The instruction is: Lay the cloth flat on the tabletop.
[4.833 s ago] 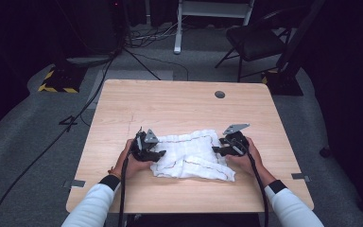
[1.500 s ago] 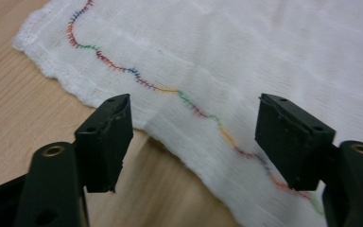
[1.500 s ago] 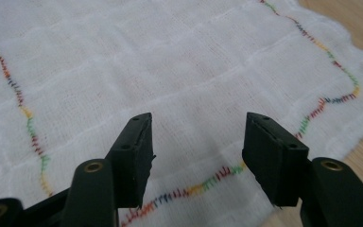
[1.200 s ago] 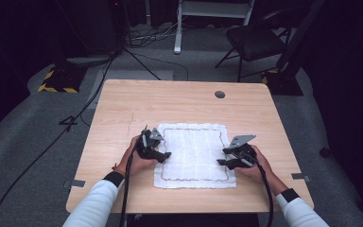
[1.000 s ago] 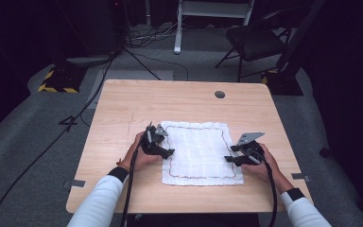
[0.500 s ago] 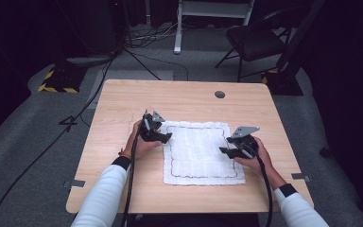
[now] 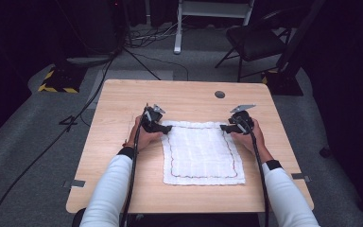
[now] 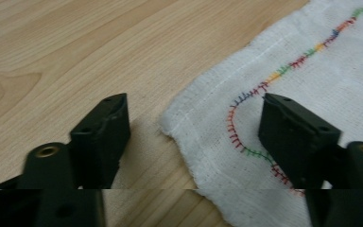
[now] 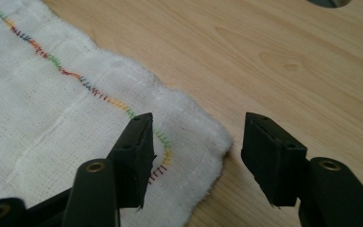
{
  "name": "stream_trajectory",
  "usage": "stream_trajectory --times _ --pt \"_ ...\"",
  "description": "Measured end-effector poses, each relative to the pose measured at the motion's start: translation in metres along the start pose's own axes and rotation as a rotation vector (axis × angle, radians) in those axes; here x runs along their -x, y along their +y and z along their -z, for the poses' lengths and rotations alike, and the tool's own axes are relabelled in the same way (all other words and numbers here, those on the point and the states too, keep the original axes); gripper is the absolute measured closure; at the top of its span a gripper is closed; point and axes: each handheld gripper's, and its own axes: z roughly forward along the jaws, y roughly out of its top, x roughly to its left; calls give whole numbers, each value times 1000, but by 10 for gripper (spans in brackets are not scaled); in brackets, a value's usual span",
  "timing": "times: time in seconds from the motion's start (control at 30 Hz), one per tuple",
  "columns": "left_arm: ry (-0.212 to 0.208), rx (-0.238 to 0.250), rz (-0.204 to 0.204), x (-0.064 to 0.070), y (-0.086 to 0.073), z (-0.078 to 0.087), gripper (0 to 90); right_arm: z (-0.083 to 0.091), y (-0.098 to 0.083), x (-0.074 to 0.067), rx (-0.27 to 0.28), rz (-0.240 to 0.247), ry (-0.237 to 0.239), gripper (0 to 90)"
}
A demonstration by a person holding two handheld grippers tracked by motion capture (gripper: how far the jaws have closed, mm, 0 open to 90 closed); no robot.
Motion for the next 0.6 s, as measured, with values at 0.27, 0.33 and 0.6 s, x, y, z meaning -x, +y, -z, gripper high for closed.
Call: stream_trajectory --times 0.27,0.33,0.6 --pt "-22 1 -87 4 8 3 792 -1 5 -5 -4 28 33 838" --pt "-20 48 -90 4 12 11 809 7 10 -4 30 43 16 848" --pt "38 203 -89 0 33 42 778 48 37 2 185 64 -98 836"
